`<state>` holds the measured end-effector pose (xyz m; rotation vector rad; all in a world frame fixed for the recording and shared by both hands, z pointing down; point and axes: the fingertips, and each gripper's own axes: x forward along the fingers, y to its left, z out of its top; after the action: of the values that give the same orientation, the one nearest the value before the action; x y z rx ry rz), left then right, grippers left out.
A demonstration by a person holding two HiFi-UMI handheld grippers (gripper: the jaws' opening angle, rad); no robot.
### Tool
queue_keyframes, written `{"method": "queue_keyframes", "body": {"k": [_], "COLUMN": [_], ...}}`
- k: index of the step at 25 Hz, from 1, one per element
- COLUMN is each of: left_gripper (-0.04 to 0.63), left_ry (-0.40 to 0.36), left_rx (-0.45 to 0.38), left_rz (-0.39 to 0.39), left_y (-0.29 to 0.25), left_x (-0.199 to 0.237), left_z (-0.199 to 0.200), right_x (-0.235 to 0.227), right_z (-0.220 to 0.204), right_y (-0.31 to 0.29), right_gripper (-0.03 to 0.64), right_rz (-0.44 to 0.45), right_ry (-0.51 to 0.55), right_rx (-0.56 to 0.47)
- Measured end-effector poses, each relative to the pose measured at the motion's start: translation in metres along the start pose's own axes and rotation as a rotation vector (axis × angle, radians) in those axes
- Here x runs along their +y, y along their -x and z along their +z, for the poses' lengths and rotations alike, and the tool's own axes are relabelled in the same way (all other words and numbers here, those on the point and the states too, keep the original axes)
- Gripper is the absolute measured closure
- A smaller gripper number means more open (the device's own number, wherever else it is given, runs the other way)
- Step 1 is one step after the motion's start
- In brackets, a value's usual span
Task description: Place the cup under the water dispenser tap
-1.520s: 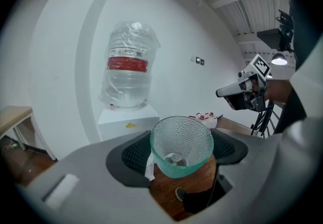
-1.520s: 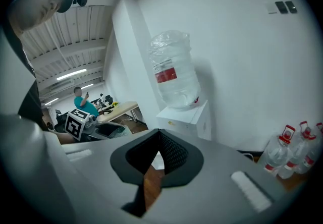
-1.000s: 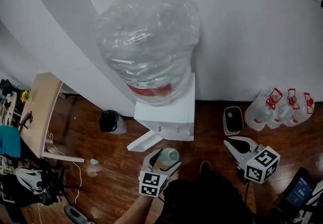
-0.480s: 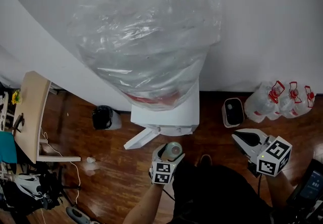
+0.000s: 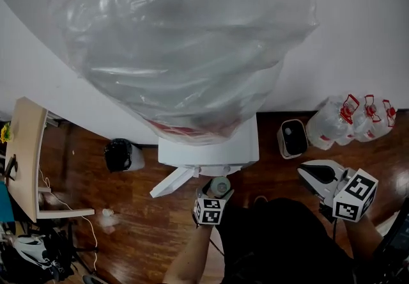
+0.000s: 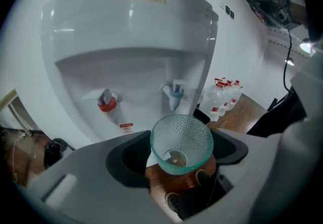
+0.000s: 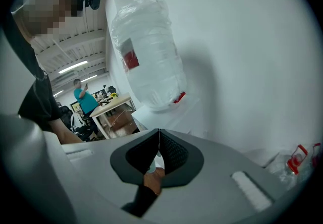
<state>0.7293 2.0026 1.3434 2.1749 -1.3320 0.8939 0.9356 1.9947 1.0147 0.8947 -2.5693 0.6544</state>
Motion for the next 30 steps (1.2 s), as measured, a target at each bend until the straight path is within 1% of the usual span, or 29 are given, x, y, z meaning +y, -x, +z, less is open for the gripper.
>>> {"method": "queue_keyframes", "body": {"k": [4, 7, 11, 15, 18, 23, 27, 30], "left_gripper": [0.008, 0.008, 0.008, 0.008, 0.008, 0.008, 0.006, 0.006], "left_ry": [-0.025, -0.041, -0.012, 0.027, 0.039, 0.027, 0.034, 0.040], "left_rx": [0.019, 0.024, 0.013, -0.011, -0.021, -0.053, -0.087, -0.079], "left_rz": [-0.001, 0.010, 0.051, 0.031, 0.052, 0.100, 0.085, 0.053], "left_y": [-0.036, -0.061, -0.086, -0.105, -0.114, -0.120, -0.121, -0.123], "left_x": [0.005, 0.006, 0.009, 0.010, 0.014, 0.021, 0.018, 0.015], "left_z": [-0.014, -0.021, -0.023, -0.024, -0.024, -0.018, -0.017, -0.015], "right_x": [-0.008, -0.006, -0.011, -0.014, -0.011, -0.015, -0.015, -0.013], "right_z": [-0.020, -0.026, -0.025, -0.025, -0.024, -0.024, -0.028, -0.030], "right_y": [-0.016, -0.026, -0.032, -0.040, -0.047, -0.052, -0.055, -0.054], "right_gripper": [0.615, 0.615, 0.615, 0.615, 0.617, 0.615, 0.614, 0.607], "right_rz": [-0.009, -0.003, -0.017, -0.036, -0.030, -0.046, -0.034, -0.023], "right_ry": [-0.014, 0.007, 0.023, 0.040, 0.068, 0.082, 0.062, 0.057], "right_rx": [0.035, 0.068, 0.094, 0.118, 0.138, 0.143, 0.150, 0.150]}}
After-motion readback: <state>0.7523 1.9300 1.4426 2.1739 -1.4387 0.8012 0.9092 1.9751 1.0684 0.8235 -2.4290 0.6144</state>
